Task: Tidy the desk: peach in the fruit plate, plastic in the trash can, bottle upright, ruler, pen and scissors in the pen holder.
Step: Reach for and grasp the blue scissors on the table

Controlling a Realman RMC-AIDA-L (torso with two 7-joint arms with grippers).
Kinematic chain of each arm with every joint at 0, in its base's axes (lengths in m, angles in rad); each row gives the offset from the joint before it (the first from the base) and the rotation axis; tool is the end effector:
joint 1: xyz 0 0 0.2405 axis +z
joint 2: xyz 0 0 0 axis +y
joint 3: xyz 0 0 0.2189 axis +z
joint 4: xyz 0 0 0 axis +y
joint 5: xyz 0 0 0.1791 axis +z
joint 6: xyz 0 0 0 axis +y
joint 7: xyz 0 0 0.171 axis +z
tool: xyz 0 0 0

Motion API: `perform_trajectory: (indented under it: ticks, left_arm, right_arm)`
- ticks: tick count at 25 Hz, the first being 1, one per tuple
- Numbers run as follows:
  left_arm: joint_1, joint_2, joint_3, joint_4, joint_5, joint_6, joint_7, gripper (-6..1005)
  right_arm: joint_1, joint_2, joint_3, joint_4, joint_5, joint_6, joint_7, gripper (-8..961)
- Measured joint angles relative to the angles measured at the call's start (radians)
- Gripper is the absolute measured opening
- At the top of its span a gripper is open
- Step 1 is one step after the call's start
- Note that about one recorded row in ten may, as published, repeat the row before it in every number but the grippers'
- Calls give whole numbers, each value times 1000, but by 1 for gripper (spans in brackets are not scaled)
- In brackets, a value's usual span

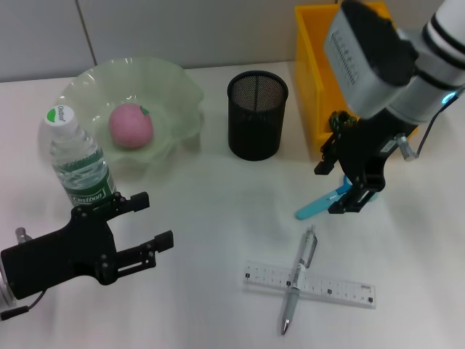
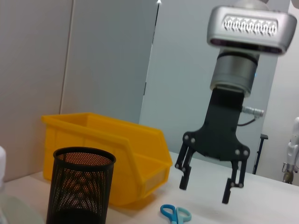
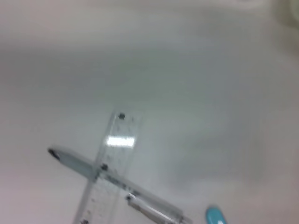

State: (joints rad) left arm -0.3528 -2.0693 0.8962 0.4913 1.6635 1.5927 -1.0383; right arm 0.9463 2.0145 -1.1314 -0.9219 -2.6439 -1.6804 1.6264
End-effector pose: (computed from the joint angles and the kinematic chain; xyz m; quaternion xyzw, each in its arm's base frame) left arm -0.2183 0.2509 -0.0207 -0.9193 -0.1651 -0.3234 0.1516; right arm 0.1596 0.3386 0.0019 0.9723 0.0437 0.2296 0.0034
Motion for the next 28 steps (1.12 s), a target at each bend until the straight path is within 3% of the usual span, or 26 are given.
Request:
perform_trajectory:
  ticks: [3, 7, 23, 28]
  left_arm:
    - [3, -1, 8, -5, -1, -5, 14, 785]
    - [5, -2, 13, -10, -1, -19, 31, 785]
    - [7, -3, 6, -37, -7, -22, 40, 784]
    - [9, -3, 6, -38, -9, -17, 40, 784]
  right_arm:
    - [1, 30, -3, 6, -68, 31, -28, 694]
    - [-1, 49, -42, 24, -118, 83, -41, 694]
    - [10, 51, -124, 97, -152, 198, -60, 681]
    - [27, 56, -126, 142, -157, 238, -70, 563]
